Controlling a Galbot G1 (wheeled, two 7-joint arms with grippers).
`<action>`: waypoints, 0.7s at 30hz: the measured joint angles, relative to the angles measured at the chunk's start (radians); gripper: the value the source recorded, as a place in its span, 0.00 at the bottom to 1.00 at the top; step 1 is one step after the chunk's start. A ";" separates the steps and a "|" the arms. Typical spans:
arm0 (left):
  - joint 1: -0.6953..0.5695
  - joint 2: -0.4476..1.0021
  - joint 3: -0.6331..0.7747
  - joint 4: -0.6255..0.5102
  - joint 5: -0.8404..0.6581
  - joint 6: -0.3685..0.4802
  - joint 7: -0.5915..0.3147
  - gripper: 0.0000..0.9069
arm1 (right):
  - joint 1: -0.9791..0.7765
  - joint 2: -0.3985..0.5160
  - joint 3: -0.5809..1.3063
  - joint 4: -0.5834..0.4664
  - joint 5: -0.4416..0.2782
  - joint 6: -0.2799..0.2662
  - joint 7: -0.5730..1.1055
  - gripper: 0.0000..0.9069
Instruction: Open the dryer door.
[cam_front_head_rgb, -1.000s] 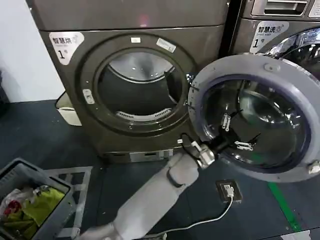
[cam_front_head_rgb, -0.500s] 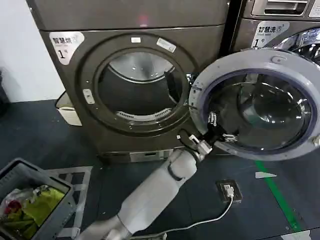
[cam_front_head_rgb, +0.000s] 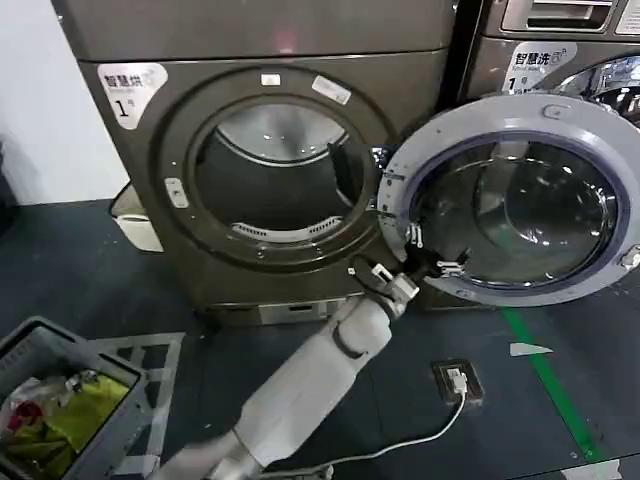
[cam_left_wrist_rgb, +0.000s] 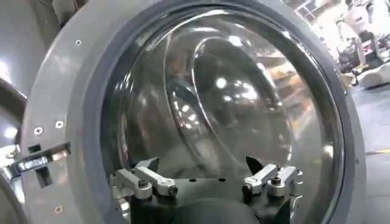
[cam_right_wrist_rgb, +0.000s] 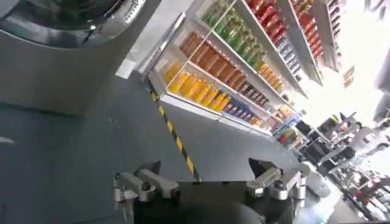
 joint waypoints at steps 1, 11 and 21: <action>0.001 0.000 0.001 -0.005 -0.004 -0.002 0.005 1.00 | 0.001 -0.002 -0.002 0.000 0.000 -0.005 -0.004 1.00; 0.035 0.000 0.040 -0.095 -0.048 0.020 0.024 1.00 | 0.022 -0.019 -0.028 -0.024 -0.014 -0.022 -0.012 1.00; 0.078 0.016 0.104 -0.301 -0.130 0.134 0.044 1.00 | 0.037 -0.014 -0.019 -0.018 -0.038 -0.035 -0.056 1.00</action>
